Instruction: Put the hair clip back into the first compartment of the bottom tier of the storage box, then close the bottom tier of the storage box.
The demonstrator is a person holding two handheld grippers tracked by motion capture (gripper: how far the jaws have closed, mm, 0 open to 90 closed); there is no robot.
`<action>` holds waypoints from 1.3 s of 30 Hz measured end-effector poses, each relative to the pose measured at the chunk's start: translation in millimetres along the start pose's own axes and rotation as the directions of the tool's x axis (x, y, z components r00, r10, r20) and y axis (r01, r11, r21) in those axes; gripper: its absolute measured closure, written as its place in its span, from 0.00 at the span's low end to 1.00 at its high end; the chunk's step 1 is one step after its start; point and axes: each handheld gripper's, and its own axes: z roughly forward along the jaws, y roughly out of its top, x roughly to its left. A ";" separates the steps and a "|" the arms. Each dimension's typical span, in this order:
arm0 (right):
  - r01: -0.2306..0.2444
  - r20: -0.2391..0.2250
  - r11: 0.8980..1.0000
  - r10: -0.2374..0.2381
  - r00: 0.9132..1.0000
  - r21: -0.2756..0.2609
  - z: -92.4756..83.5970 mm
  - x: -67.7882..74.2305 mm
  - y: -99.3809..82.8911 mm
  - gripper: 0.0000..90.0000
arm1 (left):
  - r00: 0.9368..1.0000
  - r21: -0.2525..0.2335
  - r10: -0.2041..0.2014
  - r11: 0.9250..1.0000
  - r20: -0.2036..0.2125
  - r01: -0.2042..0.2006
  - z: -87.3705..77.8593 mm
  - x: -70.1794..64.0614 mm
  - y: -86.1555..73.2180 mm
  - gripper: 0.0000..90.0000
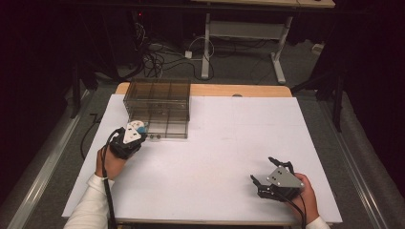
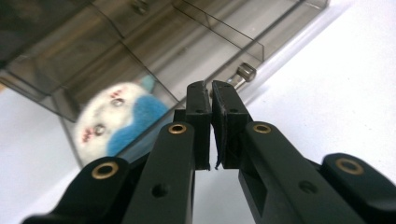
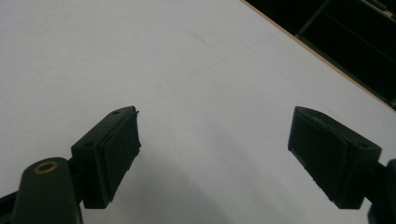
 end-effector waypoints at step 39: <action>0.011 -0.003 1.000 -0.011 1.000 -0.010 0.6 0.0 1.5 0.19 | 0.994 0.127 0.084 0.989 -0.066 -0.075 25.9 -4.7 -4.5 0.92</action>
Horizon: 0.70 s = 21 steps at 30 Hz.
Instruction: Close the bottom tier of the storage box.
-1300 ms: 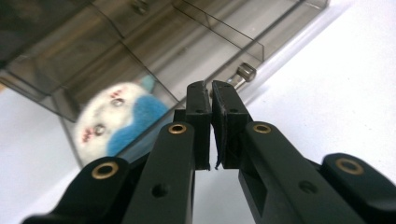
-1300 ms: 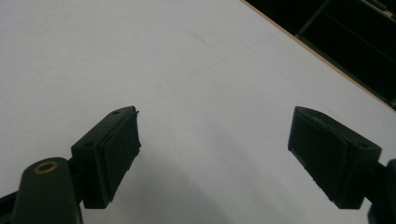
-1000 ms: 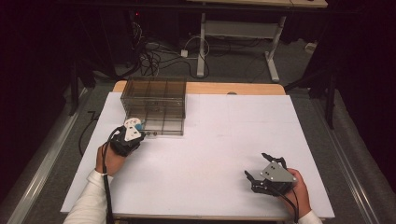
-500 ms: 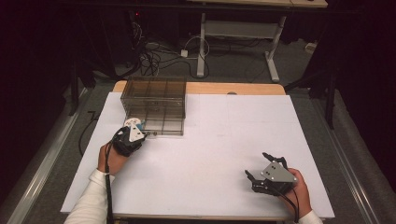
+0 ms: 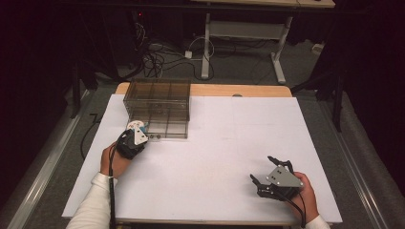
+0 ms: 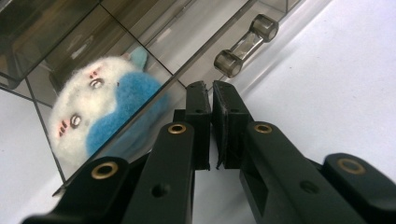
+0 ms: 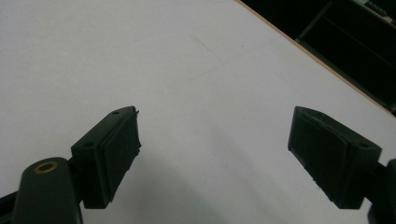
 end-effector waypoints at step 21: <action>0.008 -0.004 1.000 -0.008 1.000 -0.009 -2.1 1.7 1.7 0.19 | 0.999 -0.012 0.002 1.000 -0.035 -0.002 3.6 -2.8 5.4 0.92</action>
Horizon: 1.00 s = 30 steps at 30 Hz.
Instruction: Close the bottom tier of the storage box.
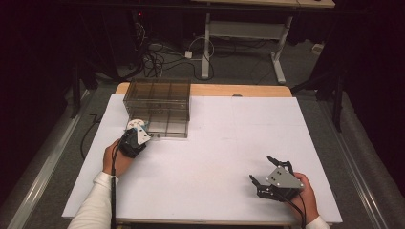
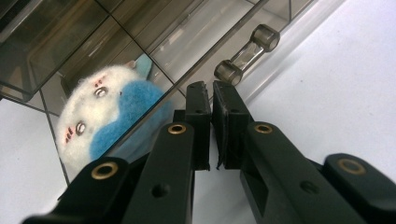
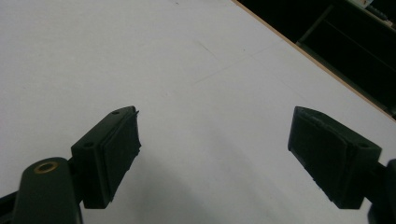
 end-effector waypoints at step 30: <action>-0.012 -0.003 1.000 0.012 1.000 0.004 1.7 2.7 1.4 0.19 | 0.999 0.035 0.038 0.999 -0.024 -0.037 11.3 8.3 9.6 0.92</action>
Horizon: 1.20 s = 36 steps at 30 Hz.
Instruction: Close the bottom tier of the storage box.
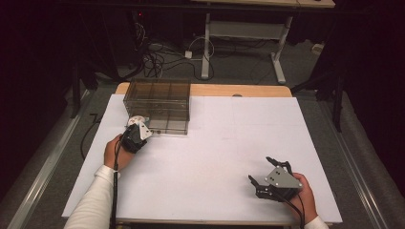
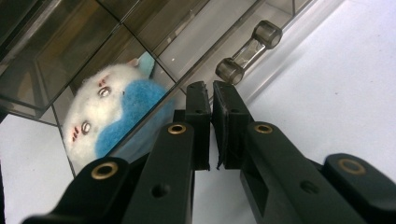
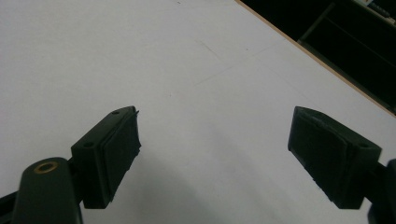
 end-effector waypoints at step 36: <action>0.000 0.009 1.000 0.000 1.000 -0.007 -1.4 -1.3 -0.5 0.19 | 0.999 -0.018 0.004 1.000 -0.051 -0.005 12.0 9.5 17.3 0.92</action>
